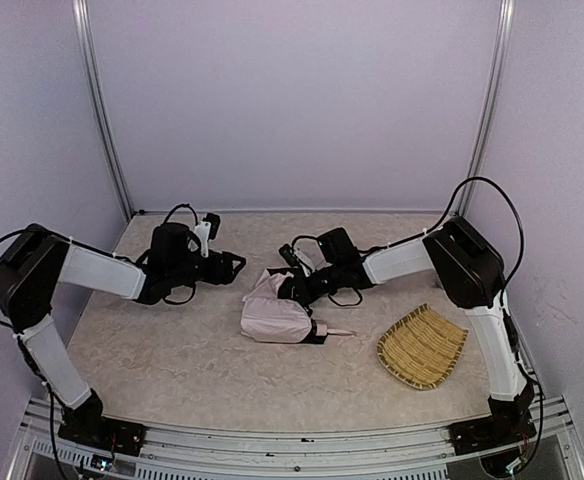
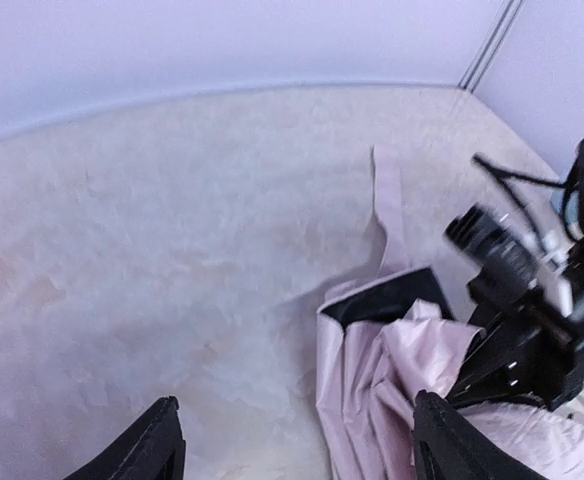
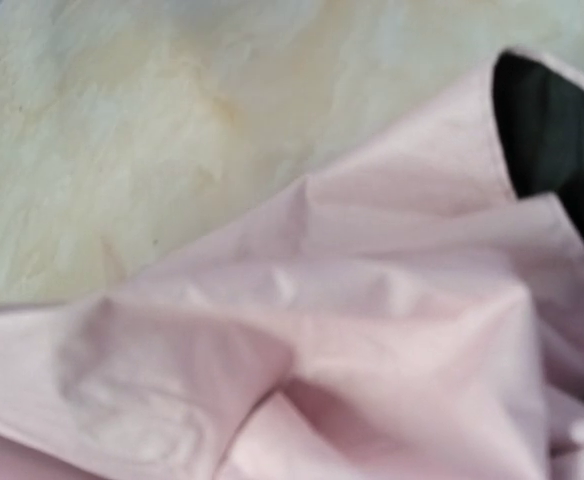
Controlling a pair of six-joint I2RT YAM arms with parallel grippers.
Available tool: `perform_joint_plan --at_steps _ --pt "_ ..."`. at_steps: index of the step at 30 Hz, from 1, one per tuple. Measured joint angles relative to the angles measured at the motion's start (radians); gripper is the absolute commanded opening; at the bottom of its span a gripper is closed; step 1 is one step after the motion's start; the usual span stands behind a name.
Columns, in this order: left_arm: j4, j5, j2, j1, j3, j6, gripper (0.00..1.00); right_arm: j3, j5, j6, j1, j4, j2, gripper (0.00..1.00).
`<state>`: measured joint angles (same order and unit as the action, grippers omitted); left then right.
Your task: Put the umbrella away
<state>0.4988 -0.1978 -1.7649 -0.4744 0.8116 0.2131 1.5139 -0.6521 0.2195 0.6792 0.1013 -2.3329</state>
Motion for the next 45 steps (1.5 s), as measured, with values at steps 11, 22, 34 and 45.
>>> perform_joint_plan --at_steps 11,22,34,45 --pt "-0.159 0.182 0.316 -0.457 -0.056 -0.463 0.98 0.053 -0.045 -0.02 0.0 -0.096 -0.02 0.0" --pt "-0.397 0.261 0.1 -0.473 -0.012 -0.755 0.97 0.08 -0.112 -0.149 -0.002 -0.206 -0.023 0.0" --pt "-0.576 0.151 -0.105 -0.425 0.212 -0.752 0.75 0.041 -0.171 -0.177 -0.047 -0.285 0.025 0.22" --pt "-0.71 -0.002 -0.182 -0.38 0.34 -0.657 0.57 -0.204 -0.118 -0.096 -0.172 -0.298 0.28 0.48"
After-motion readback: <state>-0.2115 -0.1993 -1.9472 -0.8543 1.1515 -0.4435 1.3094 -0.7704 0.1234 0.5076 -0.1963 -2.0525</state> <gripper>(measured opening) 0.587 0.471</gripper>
